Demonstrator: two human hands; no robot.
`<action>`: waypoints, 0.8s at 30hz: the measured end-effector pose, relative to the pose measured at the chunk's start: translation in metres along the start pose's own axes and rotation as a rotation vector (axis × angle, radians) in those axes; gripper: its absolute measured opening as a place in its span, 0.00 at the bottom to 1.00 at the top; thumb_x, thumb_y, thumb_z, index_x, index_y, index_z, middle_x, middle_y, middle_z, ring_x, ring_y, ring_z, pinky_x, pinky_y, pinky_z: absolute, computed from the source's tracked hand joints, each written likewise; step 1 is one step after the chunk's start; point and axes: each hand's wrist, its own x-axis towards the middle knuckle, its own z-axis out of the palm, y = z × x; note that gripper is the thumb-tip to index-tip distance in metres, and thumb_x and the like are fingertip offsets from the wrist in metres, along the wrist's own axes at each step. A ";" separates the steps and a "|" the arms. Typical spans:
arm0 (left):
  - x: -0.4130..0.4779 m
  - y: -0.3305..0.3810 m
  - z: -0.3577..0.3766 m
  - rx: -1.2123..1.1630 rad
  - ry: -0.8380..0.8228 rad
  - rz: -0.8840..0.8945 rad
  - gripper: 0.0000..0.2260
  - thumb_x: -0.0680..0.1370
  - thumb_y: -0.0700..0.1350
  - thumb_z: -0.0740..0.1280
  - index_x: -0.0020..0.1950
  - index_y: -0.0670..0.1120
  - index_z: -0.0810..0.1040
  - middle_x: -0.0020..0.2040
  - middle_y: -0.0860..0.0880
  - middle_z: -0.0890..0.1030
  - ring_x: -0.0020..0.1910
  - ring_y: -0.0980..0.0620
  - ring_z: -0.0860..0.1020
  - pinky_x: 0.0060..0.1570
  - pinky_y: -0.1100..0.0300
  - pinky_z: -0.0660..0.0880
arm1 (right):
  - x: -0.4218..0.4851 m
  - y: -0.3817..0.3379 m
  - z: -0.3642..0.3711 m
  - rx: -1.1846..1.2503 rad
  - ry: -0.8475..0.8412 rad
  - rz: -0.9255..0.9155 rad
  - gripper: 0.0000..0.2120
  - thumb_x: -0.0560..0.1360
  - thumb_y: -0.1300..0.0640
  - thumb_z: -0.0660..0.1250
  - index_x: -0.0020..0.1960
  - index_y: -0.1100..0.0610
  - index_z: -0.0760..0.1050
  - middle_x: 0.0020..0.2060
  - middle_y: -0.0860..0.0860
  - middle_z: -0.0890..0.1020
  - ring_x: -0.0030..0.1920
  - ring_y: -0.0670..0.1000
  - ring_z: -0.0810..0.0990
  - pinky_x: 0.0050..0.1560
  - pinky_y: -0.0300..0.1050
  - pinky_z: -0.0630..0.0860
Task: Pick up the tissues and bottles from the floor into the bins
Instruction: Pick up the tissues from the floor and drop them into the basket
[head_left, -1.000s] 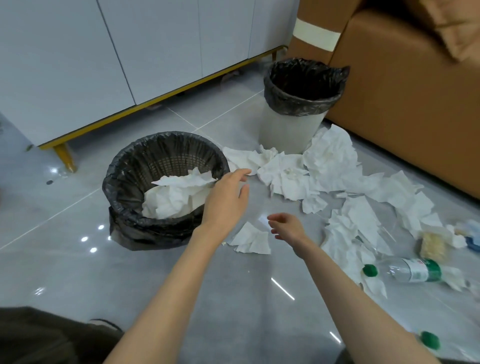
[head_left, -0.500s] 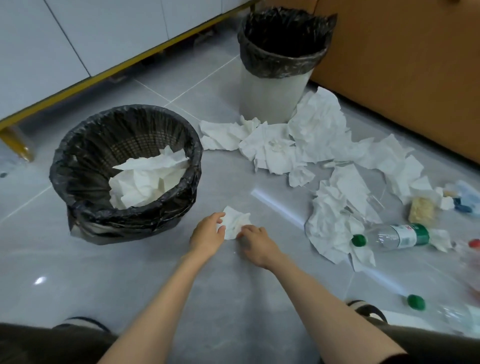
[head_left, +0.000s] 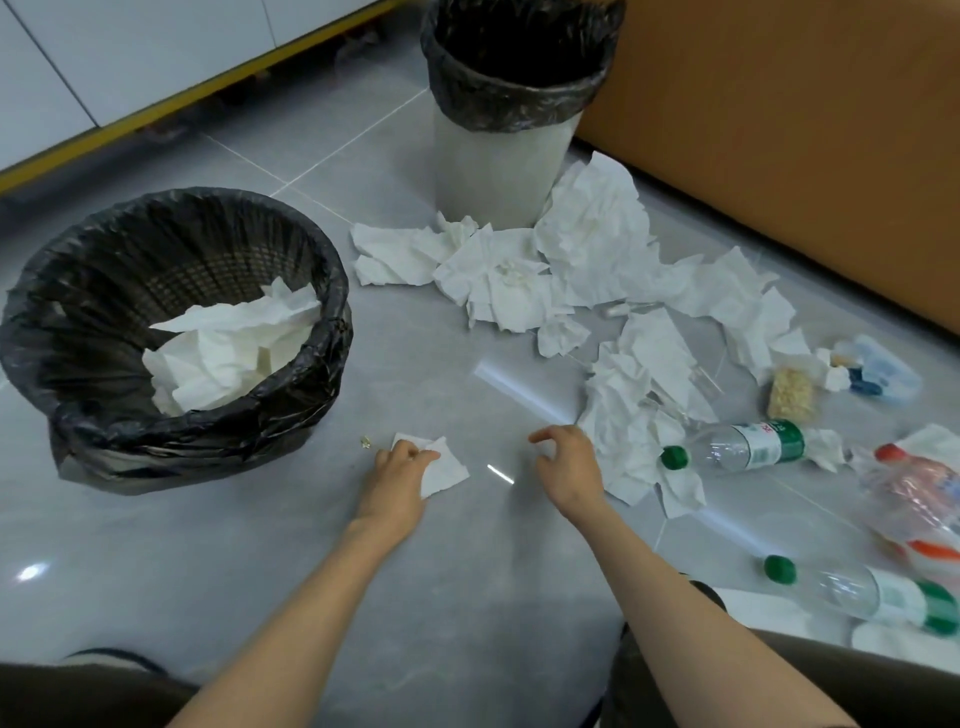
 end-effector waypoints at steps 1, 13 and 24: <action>-0.001 0.000 0.001 0.008 0.010 0.011 0.25 0.75 0.39 0.66 0.71 0.52 0.67 0.66 0.49 0.67 0.62 0.45 0.66 0.61 0.57 0.68 | -0.002 0.008 -0.003 0.027 0.056 0.031 0.17 0.74 0.68 0.60 0.59 0.56 0.76 0.62 0.53 0.70 0.63 0.53 0.70 0.56 0.44 0.72; -0.006 0.017 -0.005 -0.051 0.169 0.021 0.15 0.78 0.42 0.60 0.64 0.50 0.74 0.58 0.49 0.76 0.57 0.47 0.74 0.50 0.55 0.73 | -0.018 0.069 -0.016 0.124 0.235 0.340 0.24 0.71 0.72 0.62 0.66 0.62 0.66 0.62 0.58 0.69 0.60 0.59 0.72 0.57 0.48 0.71; 0.005 0.060 -0.050 -0.240 0.269 0.084 0.12 0.79 0.45 0.61 0.61 0.51 0.76 0.57 0.49 0.78 0.53 0.47 0.76 0.48 0.56 0.73 | -0.017 0.061 -0.024 0.185 0.272 0.386 0.04 0.75 0.61 0.63 0.46 0.59 0.76 0.41 0.54 0.81 0.42 0.55 0.78 0.40 0.42 0.69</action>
